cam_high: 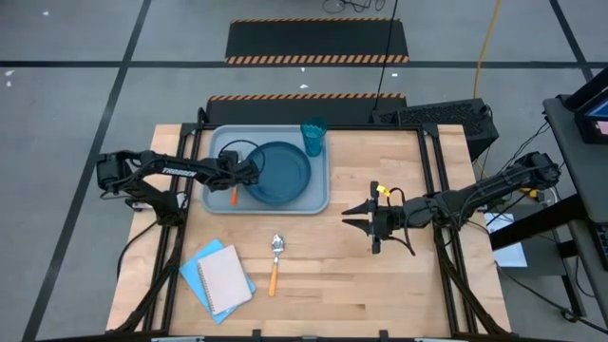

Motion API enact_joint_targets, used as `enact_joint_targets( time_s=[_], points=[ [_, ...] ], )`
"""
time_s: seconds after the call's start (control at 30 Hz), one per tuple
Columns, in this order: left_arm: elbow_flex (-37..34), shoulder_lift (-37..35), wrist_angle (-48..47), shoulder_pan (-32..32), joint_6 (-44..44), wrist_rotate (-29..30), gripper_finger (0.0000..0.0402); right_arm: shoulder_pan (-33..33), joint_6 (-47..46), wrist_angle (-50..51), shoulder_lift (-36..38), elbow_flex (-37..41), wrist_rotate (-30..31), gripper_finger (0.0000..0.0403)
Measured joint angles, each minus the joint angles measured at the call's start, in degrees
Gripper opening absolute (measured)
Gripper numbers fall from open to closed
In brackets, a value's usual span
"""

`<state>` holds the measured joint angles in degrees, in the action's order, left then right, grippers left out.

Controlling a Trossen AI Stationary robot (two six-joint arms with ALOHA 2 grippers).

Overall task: Pick and place plate/cup/fork/spoon on tray
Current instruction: Put the orange fork on the light blue tray to the left of the blue plate, then put the yellow spoon on the light blue tray to the left of the orange fork

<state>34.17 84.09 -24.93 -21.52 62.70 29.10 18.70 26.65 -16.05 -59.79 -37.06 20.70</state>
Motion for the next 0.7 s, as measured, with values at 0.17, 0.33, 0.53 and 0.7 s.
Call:
enact_joint_targets(
  time_s=[0.17, 0.33, 0.53, 0.7],
  points=[
    [0.00, 0.00, 0.01, 0.00, 0.53, -0.27, 0.0027, 0.00, 0.00, 0.01, 0.01, 0.00, -0.01, 0.0080],
    [0.00, 0.02, 0.07, 0.00, 1.38, -1.05, 0.0057, 0.00, 0.00, 0.00, 0.02, 0.00, -0.01, 0.0080],
    [0.01, 0.02, -0.02, 0.00, 1.39, -1.01, 0.0122, 0.00, 0.00, 0.02, 0.02, 0.00, 0.00, 0.0080],
    [0.13, -2.72, -0.58, 0.02, -1.50, -1.06, 0.0141, 0.00, 0.02, 0.05, 0.01, 0.00, 0.03, 0.0080]
  ],
)
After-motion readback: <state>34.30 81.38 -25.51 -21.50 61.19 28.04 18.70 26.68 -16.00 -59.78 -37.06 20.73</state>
